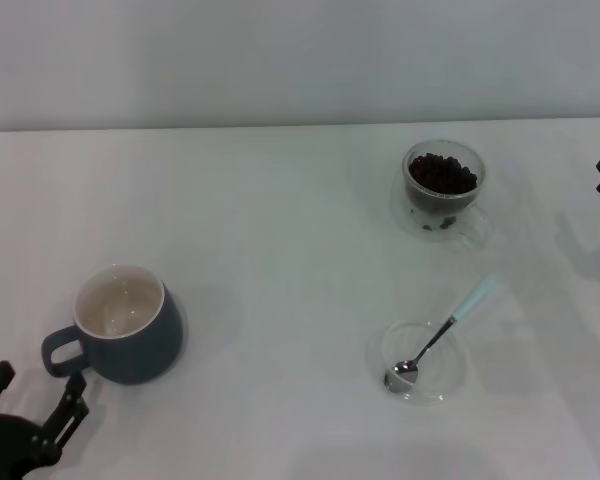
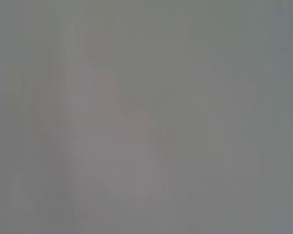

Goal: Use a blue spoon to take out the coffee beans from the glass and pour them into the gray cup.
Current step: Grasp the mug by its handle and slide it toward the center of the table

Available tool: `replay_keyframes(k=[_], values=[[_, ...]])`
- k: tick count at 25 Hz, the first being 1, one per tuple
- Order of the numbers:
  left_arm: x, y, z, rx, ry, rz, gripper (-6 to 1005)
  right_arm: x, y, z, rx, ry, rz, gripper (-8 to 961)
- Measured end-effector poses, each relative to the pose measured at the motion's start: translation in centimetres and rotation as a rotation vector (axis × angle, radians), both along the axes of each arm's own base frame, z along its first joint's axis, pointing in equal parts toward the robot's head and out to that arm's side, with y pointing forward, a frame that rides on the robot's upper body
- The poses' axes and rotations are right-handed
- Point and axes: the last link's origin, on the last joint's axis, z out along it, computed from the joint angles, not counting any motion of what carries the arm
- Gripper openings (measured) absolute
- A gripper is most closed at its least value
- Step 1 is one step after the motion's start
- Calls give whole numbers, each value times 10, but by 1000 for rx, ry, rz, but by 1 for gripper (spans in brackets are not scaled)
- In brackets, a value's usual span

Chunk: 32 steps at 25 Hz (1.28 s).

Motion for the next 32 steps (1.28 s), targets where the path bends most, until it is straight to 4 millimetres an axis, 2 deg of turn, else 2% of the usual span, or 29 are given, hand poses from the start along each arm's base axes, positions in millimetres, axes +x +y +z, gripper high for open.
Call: replay_keyframes(k=[3,11,16,21,32], values=[[1,6,-3,-16,4,5,878,0,0,0,0,3,0,817],[-1,8,-2,3,-15,31,877,0,1,1,2,10,4,817],[-4,13,5,51,-33,69,877,-1,2,2,3,11,7,816],[0,24,5,54,-37,58,875,-2,3,2,3,10,11,816],[2,32,4,41,-26,41,858,-3,5,2,4,9,15,816]])
